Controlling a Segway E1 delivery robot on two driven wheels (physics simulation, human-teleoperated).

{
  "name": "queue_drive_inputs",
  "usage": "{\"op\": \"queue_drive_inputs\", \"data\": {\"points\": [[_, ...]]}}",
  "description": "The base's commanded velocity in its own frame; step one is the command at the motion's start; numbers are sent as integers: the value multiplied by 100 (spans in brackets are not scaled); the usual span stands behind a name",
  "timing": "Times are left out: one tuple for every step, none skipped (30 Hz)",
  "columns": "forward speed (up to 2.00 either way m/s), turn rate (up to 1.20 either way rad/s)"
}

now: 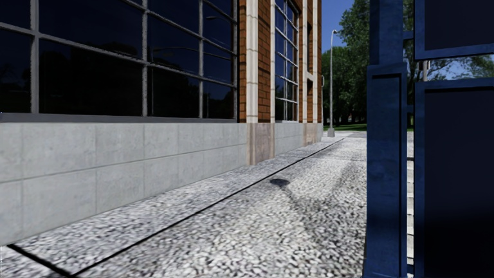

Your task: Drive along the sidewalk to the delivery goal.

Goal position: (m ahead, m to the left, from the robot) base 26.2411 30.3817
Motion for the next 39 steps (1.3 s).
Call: {"op": "queue_drive_inputs", "data": {"points": [[0,120],[0,120],[0,120],[0,120],[0,120],[0,120],[0,120],[0,120],[0,114],[0,72],[0,58],[0,58],[0,0],[0,0],[62,0],[62,0],[98,0],[137,0],[162,0],[169,0],[170,0],[170,0],[170,0],[170,0],[170,0],[171,0],[171,0],[171,0],[171,0],[171,0],[171,0],[171,0],[171,0],[171,0],[171,0],[171,0],[168,0],[168,0],[160,0]]}}
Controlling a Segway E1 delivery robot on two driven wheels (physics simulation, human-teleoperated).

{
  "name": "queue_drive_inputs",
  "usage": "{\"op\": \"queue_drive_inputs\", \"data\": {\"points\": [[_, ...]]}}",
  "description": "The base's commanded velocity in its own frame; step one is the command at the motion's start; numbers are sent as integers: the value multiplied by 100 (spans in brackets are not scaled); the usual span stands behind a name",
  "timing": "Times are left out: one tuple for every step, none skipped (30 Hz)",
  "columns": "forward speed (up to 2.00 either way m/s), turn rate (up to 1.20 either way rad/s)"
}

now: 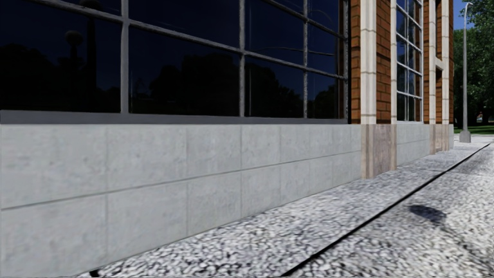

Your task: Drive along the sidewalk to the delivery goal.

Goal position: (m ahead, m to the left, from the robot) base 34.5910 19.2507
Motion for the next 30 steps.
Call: {"op": "queue_drive_inputs", "data": {"points": [[154,-56],[151,-120],[151,-120],[150,-120],[150,-120],[150,-120],[150,-120],[150,-120],[150,-120],[150,-120],[150,-120],[150,-120],[150,-120],[150,-120],[150,-120],[150,-120],[150,-43],[150,0],[150,0],[149,0],[149,0],[149,0],[149,0],[149,0],[149,0],[149,0],[149,0],[149,0],[149,0],[149,0]]}}
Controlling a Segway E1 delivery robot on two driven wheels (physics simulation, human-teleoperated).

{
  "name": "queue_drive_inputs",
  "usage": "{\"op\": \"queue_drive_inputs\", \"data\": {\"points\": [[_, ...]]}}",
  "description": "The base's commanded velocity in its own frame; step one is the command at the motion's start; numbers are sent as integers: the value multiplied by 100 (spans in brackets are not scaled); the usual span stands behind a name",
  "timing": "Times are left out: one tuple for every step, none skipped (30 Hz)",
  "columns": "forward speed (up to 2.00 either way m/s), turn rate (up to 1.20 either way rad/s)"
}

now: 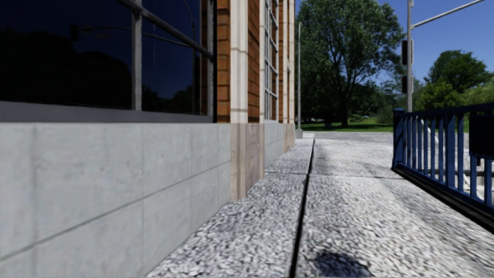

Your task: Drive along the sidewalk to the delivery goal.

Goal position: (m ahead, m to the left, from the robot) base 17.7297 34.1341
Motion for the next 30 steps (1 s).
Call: {"op": "queue_drive_inputs", "data": {"points": [[149,0],[149,-38],[149,-120],[149,-120],[149,-120],[149,-120],[149,-120],[149,-120],[149,-120],[149,-120],[149,-35],[149,-2],[149,-2],[149,-2],[149,-2],[149,-1],[149,-1],[149,-1],[149,-1],[149,-1],[149,-1],[149,-1],[148,-2],[148,-82],[148,-104],[148,-120],[148,-120],[148,-120],[148,-120],[148,-120]]}}
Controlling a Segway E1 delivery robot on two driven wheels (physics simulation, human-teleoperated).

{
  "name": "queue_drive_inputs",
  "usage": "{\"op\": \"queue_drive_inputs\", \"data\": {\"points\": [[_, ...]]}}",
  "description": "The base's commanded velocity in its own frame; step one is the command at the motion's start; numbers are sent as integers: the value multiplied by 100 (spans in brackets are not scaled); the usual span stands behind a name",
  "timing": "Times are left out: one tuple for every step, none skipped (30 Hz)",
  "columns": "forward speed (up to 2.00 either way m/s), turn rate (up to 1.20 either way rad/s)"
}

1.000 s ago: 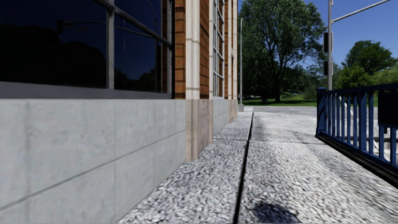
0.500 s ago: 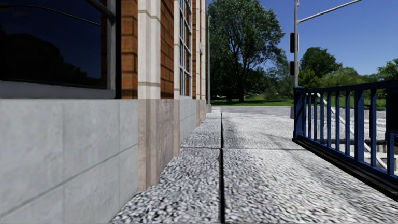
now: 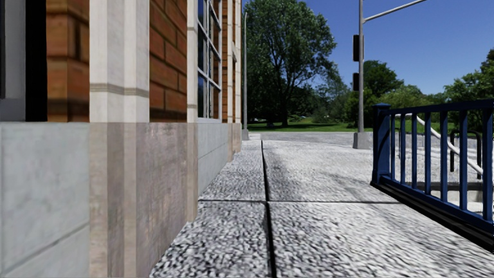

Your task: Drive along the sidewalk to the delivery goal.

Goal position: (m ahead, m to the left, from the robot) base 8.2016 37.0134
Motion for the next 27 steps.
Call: {"op": "queue_drive_inputs", "data": {"points": [[148,-75],[148,-75],[148,-53],[148,-25],[148,-9],[148,-4],[148,-4],[148,-3],[148,-2],[148,-1],[148,-1],[148,-1],[148,0],[148,0],[148,0],[148,0],[148,0],[148,0],[148,0],[148,0],[149,0],[149,0],[160,0],[160,0],[179,0],[191,0],[200,0]]}}
